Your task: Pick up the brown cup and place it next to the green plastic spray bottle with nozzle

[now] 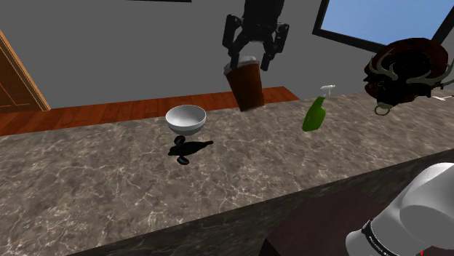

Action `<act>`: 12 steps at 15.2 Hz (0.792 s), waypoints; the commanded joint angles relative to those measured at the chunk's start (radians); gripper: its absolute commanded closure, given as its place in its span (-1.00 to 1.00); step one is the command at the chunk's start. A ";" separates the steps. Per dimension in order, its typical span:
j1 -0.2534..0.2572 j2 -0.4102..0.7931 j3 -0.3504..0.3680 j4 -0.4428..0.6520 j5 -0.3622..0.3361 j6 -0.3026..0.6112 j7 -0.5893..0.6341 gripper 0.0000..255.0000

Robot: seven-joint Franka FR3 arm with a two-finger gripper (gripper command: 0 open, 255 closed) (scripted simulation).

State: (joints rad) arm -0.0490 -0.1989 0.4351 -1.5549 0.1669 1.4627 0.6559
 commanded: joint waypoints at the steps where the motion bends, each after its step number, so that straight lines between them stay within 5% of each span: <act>1: -0.018 -0.029 -0.039 -0.032 0.010 -0.002 -0.060 1.00; 12: -0.113 -0.057 -0.229 -0.069 -0.006 -0.033 -0.344 1.00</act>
State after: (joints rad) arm -0.1551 -0.2703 0.2165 -1.6396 0.1664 1.4326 0.3310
